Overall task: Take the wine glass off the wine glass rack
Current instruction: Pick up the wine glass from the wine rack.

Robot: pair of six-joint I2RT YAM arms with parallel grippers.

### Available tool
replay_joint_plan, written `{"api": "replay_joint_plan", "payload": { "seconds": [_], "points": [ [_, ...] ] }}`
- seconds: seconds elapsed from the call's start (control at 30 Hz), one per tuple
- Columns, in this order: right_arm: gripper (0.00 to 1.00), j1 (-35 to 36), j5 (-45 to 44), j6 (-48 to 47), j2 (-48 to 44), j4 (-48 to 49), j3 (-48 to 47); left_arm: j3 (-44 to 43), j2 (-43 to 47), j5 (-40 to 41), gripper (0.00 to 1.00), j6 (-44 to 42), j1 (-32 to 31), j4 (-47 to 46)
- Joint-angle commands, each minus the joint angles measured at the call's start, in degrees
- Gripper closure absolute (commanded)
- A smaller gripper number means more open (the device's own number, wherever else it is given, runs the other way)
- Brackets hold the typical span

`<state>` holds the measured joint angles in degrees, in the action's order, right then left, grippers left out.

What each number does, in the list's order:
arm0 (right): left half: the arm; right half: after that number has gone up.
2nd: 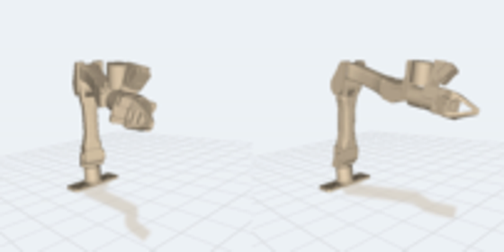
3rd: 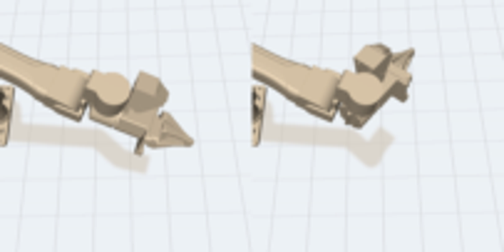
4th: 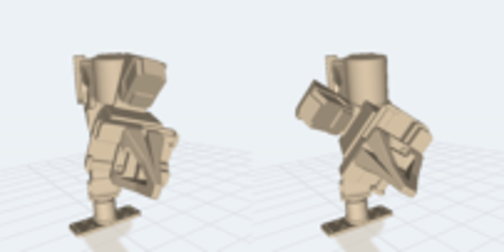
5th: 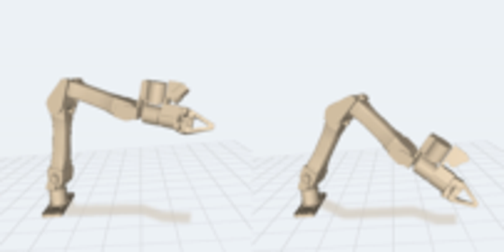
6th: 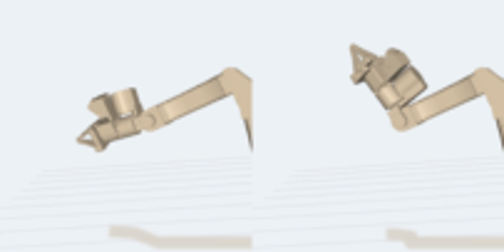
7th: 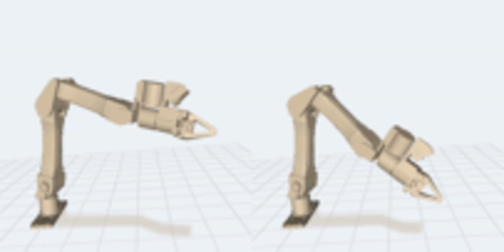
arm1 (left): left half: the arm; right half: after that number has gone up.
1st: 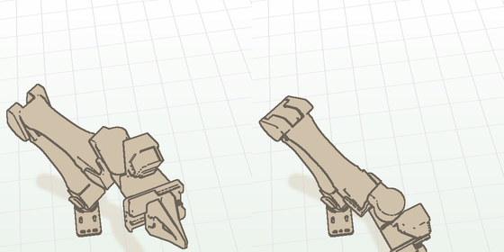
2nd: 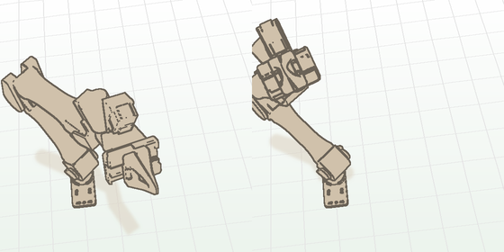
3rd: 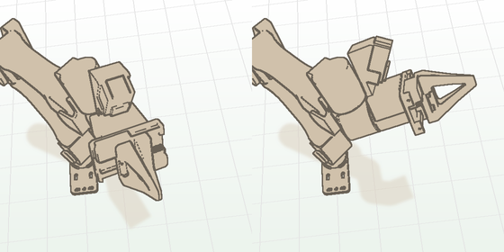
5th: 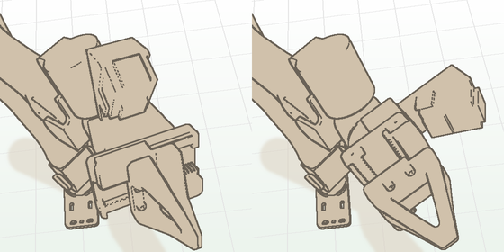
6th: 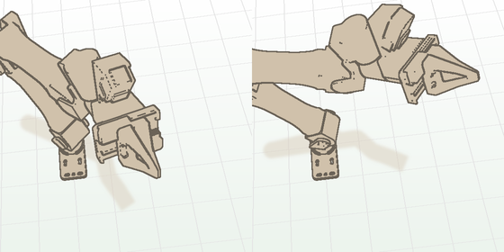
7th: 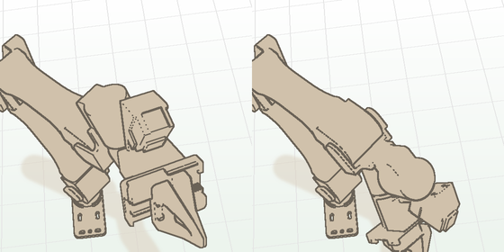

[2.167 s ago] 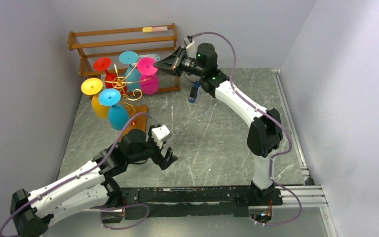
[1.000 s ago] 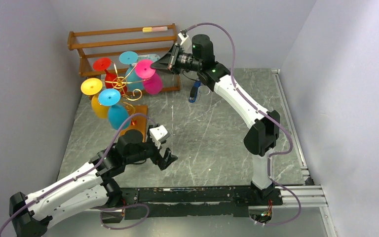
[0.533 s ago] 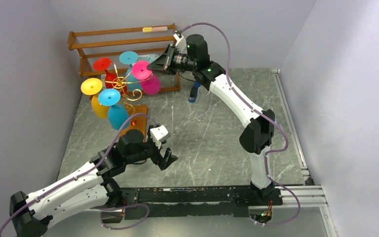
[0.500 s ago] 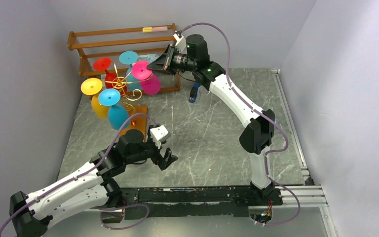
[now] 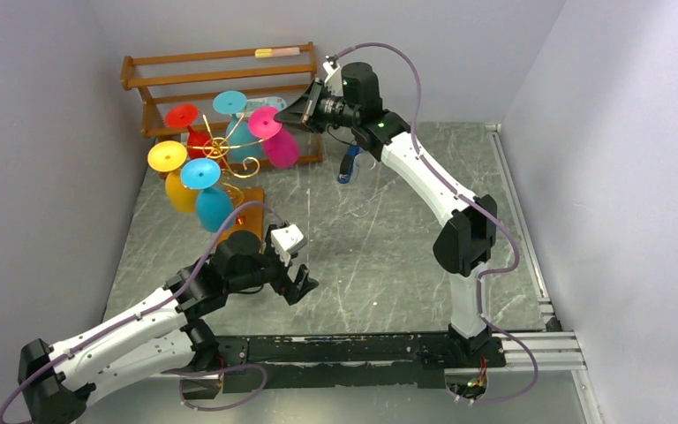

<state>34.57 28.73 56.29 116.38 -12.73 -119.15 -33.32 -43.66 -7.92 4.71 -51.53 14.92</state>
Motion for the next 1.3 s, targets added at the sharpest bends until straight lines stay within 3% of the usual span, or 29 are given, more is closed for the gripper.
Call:
{"api": "replay_joint_plan", "payload": {
  "seconds": [0.0,0.67,1.27],
  "points": [
    [1.0,-0.7,1.8,-0.3,-2.7,3.5,1.8,-0.8,0.8,-1.1,0.03,-0.5,-0.2,-1.1],
    [1.0,0.7,9.3,-3.1,-1.6,-2.0,-2.8,-1.3,-1.7,-2.8,0.03,-0.7,-0.2,-1.1],
    [1.0,2.7,4.5,4.1,2.6,4.8,-5.3,-1.1,-1.0,-2.5,0.03,-0.6,-0.2,-1.3]
  ]
}}
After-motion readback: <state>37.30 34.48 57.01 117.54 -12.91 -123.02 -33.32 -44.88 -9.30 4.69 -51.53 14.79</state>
